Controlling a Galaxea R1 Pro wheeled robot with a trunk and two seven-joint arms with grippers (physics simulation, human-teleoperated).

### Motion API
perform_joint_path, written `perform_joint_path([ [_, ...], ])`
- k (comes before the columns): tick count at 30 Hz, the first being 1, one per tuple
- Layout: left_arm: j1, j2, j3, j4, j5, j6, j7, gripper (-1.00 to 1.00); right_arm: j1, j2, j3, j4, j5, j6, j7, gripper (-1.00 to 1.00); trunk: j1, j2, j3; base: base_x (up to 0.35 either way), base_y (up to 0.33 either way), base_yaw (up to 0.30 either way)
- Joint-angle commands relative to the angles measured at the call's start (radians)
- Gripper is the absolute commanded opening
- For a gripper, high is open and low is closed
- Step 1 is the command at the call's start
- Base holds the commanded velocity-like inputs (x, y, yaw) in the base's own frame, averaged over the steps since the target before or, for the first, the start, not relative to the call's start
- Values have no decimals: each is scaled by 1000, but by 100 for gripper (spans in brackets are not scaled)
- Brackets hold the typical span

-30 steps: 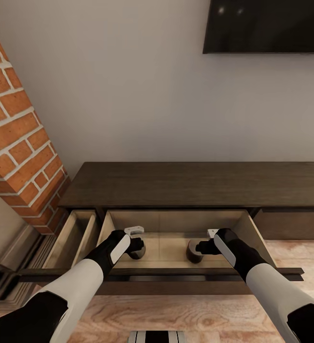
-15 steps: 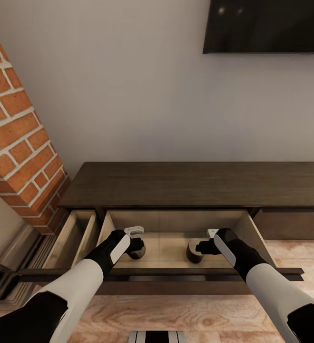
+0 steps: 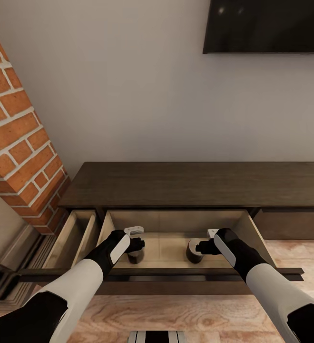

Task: Place each of the two pumpkins and all three candles from the living room inside a cabinet in the living room (use any cabinet), then make sure every cabinet is closed, and position the cauldron so it is next to a table in the living room.

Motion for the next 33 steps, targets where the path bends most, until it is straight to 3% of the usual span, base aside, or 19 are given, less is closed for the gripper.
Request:
perform_joint_path([
  [1, 0, 1, -7, -2, 11, 2, 9, 100, -1, -1, 7, -2, -11, 3, -9, 100, 0, 0, -1, 0, 0, 0],
  [19, 0, 0, -7, -2, 11, 3, 9, 100, -2, -1, 7, -2, -10, 3, -9, 100, -1, 0, 7, 0, 0, 0],
  [33, 0, 1, -7, -2, 11, 5, 9, 100, -2, -1, 8, 5, -9, 3, -9, 100, -55, 98, 51, 0, 0, 0],
])
